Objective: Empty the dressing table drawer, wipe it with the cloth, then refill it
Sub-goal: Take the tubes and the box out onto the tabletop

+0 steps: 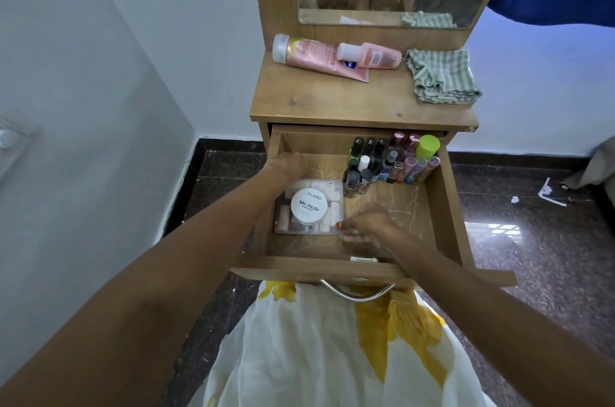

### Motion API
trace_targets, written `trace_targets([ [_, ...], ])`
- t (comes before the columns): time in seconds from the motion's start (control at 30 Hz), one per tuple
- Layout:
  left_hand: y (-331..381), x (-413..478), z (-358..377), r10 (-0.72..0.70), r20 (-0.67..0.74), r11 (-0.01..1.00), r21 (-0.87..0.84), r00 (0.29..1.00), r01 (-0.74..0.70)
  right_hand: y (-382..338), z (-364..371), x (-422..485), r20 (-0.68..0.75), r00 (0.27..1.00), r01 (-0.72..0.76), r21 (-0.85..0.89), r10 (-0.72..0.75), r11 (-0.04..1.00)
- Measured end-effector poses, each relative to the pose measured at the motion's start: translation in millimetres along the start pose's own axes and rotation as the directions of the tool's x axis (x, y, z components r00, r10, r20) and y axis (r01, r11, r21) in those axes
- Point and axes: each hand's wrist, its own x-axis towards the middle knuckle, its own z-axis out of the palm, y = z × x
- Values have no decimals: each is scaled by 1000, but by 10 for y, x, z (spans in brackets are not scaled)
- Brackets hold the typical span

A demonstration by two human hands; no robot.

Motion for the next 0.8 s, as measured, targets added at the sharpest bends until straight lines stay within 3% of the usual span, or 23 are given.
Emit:
trace_targets([
  [0.47, 104, -113, 228, -35, -26, 984, -177, 999, 30, 59, -220, -12, -18, 997, -72, -126, 70, 989],
  [0.63, 194, -198, 323, -196, -84, 936, -314, 977, 161, 54, -221, -32, -3, 996, -86, -148, 87, 985],
  [0.8, 234, -269, 453, -377, -20, 839, -431, 926, 332, 63, -228, 14, -53, 997, -73, -250, 62, 966],
])
